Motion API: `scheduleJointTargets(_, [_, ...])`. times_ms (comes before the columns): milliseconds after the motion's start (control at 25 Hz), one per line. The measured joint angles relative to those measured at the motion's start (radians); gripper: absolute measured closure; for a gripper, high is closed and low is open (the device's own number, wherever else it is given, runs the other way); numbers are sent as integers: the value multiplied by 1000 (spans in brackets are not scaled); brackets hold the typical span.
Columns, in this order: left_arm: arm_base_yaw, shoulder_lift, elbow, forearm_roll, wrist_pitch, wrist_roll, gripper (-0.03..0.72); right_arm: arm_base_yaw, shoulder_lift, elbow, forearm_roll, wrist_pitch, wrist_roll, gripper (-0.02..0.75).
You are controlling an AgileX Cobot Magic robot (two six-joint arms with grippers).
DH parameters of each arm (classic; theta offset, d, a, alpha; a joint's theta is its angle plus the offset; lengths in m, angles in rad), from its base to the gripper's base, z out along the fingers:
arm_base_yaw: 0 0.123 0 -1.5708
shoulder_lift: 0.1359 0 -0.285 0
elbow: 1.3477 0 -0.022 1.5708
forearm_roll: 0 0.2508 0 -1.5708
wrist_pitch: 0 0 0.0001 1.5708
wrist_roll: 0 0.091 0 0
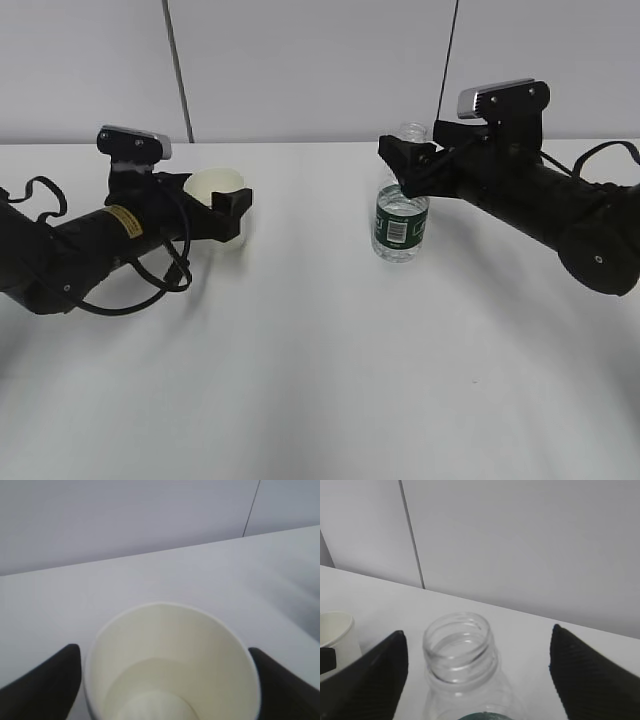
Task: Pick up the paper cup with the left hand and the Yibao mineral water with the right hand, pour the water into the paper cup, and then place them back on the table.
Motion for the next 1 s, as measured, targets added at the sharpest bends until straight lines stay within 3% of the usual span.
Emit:
scheduleJointTargets(400, [0, -81, 0, 8, 75, -3, 97, 0, -40, 0, 5, 25, 0, 92])
scheduleJointTargets(1000, [0, -207, 0, 16, 194, -20, 99, 0, -193, 0, 6, 182, 0, 119])
